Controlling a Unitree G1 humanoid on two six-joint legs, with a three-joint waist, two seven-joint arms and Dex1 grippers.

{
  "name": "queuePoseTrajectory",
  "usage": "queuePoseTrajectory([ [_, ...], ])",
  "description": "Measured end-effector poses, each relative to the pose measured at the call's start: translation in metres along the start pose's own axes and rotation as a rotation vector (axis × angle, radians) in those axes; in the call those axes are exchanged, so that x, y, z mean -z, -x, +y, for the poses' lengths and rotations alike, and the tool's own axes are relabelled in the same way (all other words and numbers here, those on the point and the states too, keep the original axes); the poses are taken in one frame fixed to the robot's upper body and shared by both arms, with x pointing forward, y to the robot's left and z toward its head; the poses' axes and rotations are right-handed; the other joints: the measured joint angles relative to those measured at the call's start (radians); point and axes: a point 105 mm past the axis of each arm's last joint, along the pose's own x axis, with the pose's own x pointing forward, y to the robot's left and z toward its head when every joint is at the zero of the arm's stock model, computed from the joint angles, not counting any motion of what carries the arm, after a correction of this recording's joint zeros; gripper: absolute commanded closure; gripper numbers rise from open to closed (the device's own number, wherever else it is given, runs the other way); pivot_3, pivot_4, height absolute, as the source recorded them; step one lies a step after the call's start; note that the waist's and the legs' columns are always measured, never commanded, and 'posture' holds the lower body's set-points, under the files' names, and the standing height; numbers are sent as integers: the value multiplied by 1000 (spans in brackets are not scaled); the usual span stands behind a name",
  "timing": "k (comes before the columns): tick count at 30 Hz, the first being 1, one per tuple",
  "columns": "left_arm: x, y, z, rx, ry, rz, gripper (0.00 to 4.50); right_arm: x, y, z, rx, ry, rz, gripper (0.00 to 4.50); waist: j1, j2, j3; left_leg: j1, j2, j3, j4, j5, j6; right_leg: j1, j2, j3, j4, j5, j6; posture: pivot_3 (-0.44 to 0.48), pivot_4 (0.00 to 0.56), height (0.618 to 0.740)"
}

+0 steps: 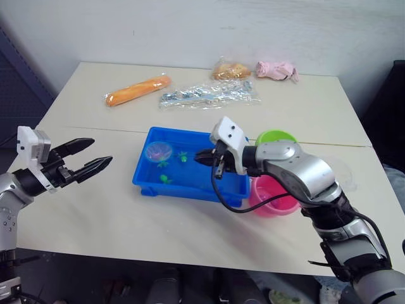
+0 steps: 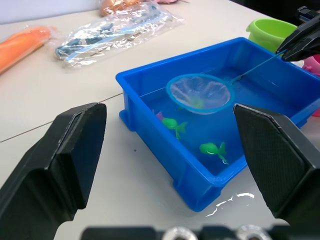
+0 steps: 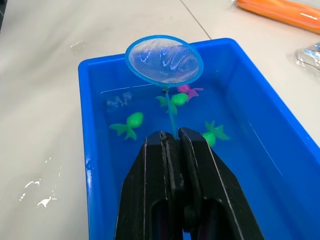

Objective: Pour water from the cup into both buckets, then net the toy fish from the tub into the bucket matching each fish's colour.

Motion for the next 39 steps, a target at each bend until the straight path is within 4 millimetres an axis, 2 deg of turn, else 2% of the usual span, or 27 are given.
queuePoseTrajectory([
  [8,4,-3,0,12,8,13,144,15,-13,3,35,67,90,4500,1,0,0,0,0,0,0,0,0,0,0,0,1,0,0,0,150,740],
  [29,6,-4,1,28,2,15,144,48,-11,-15,114,104,208,4500,-2,0,0,0,0,0,2,0,0,-1,0,0,7,0,0,0,150,740],
  [39,6,-5,1,39,-4,15,144,39,-23,-13,98,116,181,4500,-6,0,0,1,0,0,3,0,0,-1,0,0,8,0,0,0,150,740],
])
